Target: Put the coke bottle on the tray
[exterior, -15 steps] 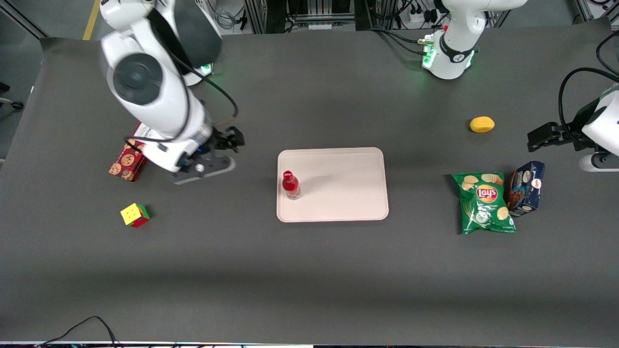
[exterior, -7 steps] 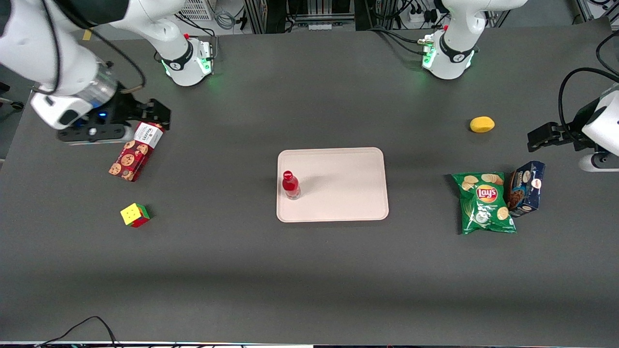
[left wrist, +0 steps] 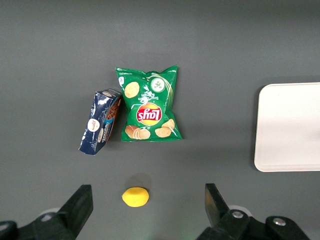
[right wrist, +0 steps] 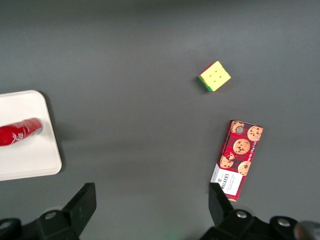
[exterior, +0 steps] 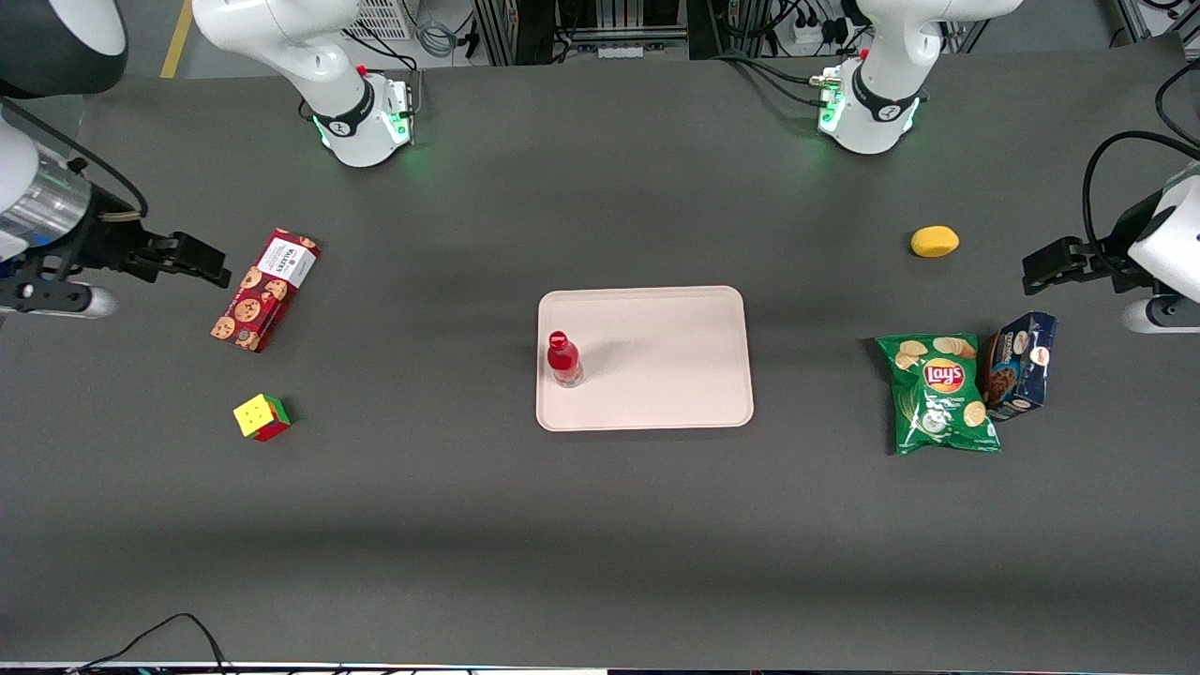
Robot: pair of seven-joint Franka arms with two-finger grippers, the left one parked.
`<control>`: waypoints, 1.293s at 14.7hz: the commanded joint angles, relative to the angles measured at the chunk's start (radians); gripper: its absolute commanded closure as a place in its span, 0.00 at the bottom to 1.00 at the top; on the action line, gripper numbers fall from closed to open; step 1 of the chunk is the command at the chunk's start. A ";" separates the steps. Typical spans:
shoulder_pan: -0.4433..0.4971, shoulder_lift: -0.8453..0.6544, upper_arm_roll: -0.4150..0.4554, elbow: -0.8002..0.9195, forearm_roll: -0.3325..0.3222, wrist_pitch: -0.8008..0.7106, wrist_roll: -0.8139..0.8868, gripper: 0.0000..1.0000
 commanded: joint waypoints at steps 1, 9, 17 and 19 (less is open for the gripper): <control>-0.007 -0.002 -0.029 0.019 -0.009 -0.008 -0.039 0.00; -0.022 0.014 -0.047 0.054 -0.040 -0.011 -0.037 0.00; -0.048 0.006 -0.055 0.025 -0.048 -0.011 -0.043 0.00; -0.054 0.006 -0.055 0.031 -0.048 -0.011 -0.043 0.00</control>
